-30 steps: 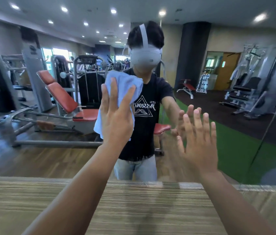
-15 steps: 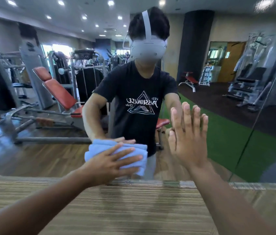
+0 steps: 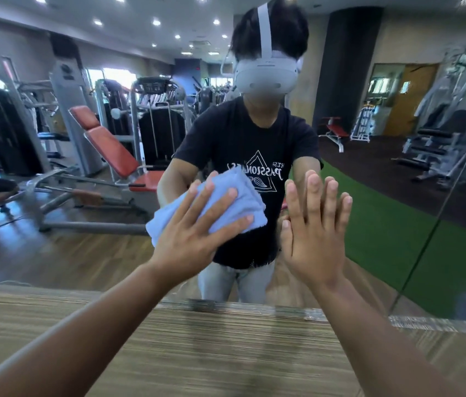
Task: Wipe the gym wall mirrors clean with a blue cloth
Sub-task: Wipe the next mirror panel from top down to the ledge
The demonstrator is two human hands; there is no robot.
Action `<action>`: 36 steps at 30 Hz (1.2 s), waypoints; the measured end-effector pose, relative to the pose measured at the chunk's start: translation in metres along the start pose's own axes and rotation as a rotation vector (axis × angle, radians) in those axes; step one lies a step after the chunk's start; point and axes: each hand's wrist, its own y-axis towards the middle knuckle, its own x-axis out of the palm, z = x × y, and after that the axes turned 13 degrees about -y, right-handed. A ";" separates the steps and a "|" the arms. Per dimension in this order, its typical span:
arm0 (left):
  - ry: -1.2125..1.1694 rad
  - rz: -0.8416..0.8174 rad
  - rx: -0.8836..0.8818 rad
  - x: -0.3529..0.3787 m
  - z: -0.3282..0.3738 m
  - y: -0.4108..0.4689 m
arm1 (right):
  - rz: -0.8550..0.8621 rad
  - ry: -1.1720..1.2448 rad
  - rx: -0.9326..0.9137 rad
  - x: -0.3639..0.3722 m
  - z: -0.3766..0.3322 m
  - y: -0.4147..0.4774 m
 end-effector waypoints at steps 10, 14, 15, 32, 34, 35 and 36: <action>0.013 -0.506 0.249 0.026 0.039 -0.119 | 0.010 0.011 0.016 0.003 -0.002 0.000; 0.047 -0.480 0.319 0.015 0.023 -0.100 | 0.002 0.017 0.012 0.001 -0.002 0.000; 0.047 -0.462 0.307 0.010 0.018 -0.090 | 0.002 0.016 0.014 0.001 -0.002 0.000; -0.091 -0.359 0.134 0.041 0.056 -0.099 | 0.002 0.017 0.023 0.000 -0.004 0.000; -0.067 -0.453 0.190 0.041 0.060 -0.113 | 0.000 0.008 0.021 0.001 -0.004 0.000; -0.053 -0.470 0.210 0.040 0.059 -0.114 | 0.002 0.002 0.023 0.002 -0.004 -0.001; -0.040 -0.472 0.225 0.038 0.055 -0.114 | 0.006 -0.003 0.027 0.003 -0.004 -0.001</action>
